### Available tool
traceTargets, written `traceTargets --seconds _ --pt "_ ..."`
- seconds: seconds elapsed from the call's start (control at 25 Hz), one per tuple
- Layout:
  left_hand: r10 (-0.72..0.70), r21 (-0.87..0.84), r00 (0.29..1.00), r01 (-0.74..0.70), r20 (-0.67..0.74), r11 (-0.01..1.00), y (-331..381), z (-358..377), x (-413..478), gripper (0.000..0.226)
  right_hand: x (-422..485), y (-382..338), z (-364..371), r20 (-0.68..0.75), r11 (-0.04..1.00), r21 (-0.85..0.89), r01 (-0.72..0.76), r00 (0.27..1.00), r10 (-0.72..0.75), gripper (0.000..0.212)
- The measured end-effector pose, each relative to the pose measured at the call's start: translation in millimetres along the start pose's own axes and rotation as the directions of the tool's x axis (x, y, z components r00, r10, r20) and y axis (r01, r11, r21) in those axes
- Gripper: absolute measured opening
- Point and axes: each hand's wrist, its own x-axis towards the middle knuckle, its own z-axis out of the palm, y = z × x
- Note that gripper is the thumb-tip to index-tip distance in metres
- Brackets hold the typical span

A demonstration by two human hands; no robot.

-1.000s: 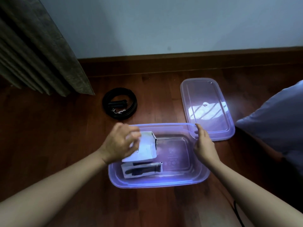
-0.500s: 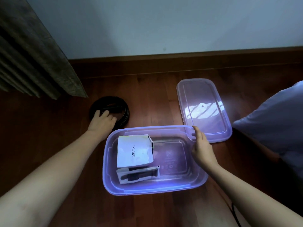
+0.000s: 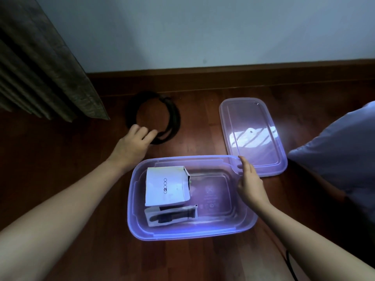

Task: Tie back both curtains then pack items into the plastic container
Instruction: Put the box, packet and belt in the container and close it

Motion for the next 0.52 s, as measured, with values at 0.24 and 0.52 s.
traceTargets --seconds 0.24,0.52 --pt "0.107 -0.722 0.983 -0.184 -0.151 0.667 123.1 -49.4 14.0 0.025 7.5 14.8 1.7 0.016 0.953 0.303 -0.026 1.0 0.022 0.048" --pt "0.255 -0.792 0.942 0.018 0.217 0.61 169.0 -34.5 -10.6 0.028 15.7 18.6 4.7 0.105 0.652 0.742 -0.154 0.988 0.114 0.04"
